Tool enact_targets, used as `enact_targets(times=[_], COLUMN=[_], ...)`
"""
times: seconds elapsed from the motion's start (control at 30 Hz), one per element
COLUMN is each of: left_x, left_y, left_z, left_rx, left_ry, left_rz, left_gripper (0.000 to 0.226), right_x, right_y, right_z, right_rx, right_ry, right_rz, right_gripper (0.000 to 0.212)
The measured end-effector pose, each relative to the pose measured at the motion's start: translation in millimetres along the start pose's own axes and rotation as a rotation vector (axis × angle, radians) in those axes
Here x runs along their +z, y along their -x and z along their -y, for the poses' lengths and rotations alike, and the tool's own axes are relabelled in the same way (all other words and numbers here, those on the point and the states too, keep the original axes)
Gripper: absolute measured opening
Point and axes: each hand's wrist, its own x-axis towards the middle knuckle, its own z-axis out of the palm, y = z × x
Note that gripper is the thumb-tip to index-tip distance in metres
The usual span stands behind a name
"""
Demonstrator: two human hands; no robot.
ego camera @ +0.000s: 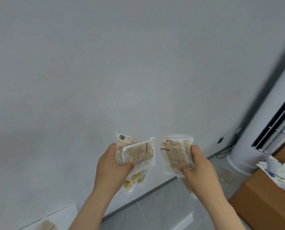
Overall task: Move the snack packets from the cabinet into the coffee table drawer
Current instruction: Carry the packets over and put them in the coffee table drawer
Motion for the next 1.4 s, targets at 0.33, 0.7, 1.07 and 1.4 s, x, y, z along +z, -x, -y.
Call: enact_targets(times=[0.33,0.7,1.07,1.4], left_x=[170,357,532,668], left_y=[-18,-65,19,165], left_z=[-99,-176,-241,-312], left_rx=[0.211,0.383,0.510,0.694], left_ry=[0.083,0.114,0.096,0.085], left_rz=[0.356,0.741,1.105,1.275], left_gripper=[0.043,0.039,0.046,0.041], right_x=[-131,-215,-300,-431], right_y=[-4,-17,56,158], right_z=[-123,-226,-314,-402], right_rx=[0.271,0.643,0.922,1.058], right_ry=[0.110,0.231,0.253,0.338], right_rz=[-0.271,-0.522,-0.810,-0.937], right_gripper=[0.033,0.040,0.046,0.036])
